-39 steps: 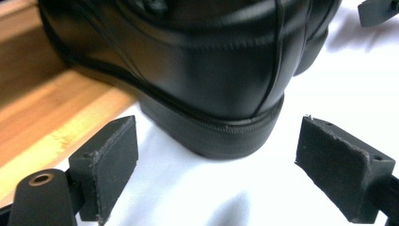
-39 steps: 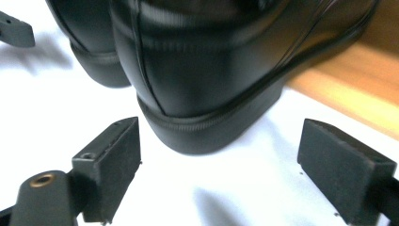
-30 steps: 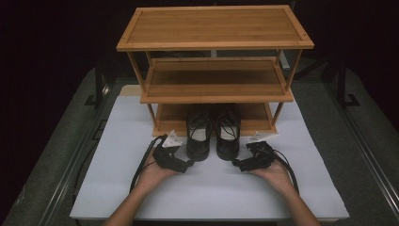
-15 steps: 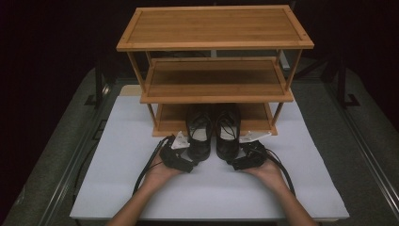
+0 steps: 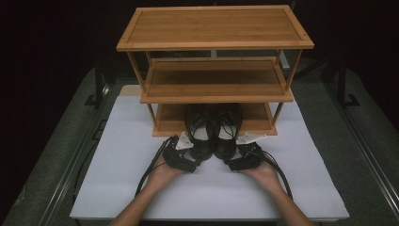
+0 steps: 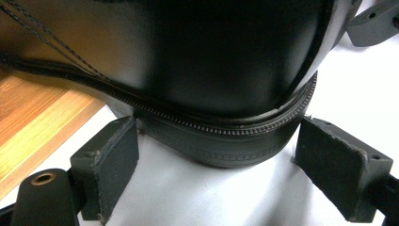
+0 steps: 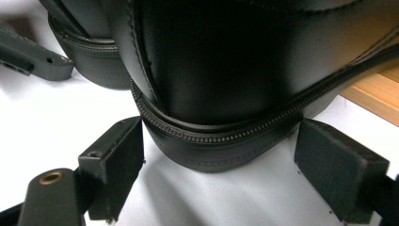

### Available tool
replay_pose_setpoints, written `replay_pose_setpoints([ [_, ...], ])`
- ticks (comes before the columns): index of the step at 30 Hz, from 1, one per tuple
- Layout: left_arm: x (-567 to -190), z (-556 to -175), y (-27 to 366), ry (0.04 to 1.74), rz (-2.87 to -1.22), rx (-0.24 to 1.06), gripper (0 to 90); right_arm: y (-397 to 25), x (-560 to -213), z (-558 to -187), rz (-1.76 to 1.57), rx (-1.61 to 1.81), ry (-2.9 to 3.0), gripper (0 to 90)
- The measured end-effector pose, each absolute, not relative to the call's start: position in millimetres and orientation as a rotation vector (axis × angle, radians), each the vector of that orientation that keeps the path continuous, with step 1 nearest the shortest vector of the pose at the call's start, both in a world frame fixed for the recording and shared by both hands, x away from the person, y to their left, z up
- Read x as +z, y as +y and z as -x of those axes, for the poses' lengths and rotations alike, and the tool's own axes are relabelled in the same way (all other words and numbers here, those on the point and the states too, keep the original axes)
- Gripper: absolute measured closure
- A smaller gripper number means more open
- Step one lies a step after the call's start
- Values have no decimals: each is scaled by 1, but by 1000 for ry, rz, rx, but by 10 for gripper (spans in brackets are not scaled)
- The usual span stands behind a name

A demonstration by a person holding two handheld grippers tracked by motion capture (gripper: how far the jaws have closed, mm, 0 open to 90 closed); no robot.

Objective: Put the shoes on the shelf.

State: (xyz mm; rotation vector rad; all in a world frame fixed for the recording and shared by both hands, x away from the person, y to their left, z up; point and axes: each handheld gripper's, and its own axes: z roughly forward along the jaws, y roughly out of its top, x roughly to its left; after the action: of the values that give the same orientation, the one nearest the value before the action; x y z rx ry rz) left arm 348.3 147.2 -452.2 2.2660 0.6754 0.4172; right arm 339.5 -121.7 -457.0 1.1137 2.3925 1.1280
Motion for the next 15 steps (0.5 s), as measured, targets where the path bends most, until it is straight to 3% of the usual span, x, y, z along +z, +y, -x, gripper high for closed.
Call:
replay_pose_setpoints([
  [15,-432,-355,147,717,-2255,351,150,-122,-441,-342,-1178,1151,2392,193],
])
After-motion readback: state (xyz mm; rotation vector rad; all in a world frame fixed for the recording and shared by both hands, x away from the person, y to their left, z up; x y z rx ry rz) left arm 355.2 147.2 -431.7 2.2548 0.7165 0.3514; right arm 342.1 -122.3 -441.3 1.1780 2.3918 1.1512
